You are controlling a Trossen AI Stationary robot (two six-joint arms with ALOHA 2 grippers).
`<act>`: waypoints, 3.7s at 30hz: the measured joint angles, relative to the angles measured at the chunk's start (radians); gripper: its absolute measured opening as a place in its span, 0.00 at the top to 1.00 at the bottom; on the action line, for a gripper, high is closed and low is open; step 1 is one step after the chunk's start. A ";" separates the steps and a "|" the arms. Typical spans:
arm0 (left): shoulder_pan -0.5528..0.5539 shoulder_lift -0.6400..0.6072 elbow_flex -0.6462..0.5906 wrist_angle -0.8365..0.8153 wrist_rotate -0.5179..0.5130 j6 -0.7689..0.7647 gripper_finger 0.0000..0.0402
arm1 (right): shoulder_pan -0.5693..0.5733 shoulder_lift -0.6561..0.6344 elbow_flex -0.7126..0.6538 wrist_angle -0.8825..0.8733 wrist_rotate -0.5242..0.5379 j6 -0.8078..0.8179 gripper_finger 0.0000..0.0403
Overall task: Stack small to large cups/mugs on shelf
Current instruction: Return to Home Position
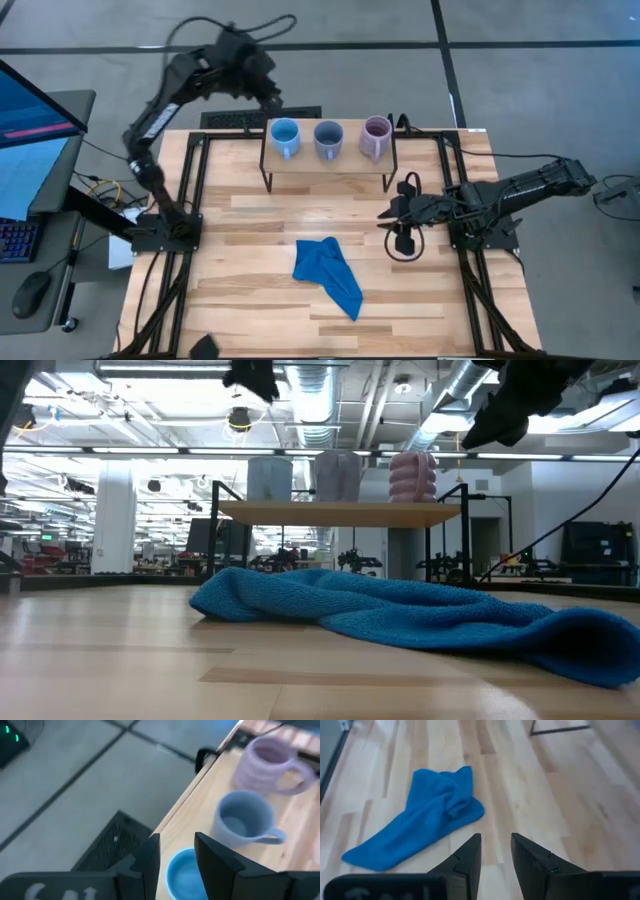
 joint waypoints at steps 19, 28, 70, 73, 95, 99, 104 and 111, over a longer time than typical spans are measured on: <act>-0.076 -0.813 -0.958 0.658 0.195 0.094 0.78 | -0.179 -0.266 -0.273 0.415 -0.074 -0.284 0.68; -0.089 -1.076 -1.414 1.027 0.267 0.062 0.88 | -0.209 -0.592 -0.372 0.473 -0.074 -0.290 0.68; -0.091 -1.634 -2.273 1.447 0.065 -0.105 0.93 | -0.314 -0.999 -0.755 0.596 0.050 -0.351 0.68; -0.090 -1.633 -2.273 1.422 0.065 -0.102 0.93 | -0.315 -1.000 -0.755 0.597 0.050 -0.352 0.68; -0.091 -1.633 -2.275 1.352 0.011 -0.090 0.93 | -0.676 -1.000 -0.756 0.546 0.023 -0.377 0.68; -0.091 -1.633 -2.275 1.330 0.011 -0.085 0.93 | -0.740 -1.000 -0.756 0.529 -0.074 -0.351 0.68; -0.091 -1.633 -2.276 1.322 0.049 -0.034 0.93 | -0.791 -0.999 -0.756 0.511 -0.176 -0.335 0.68; -0.091 -1.633 -2.276 1.304 0.067 -0.023 0.93 | -0.805 -0.999 -0.756 0.505 -0.212 -0.359 0.68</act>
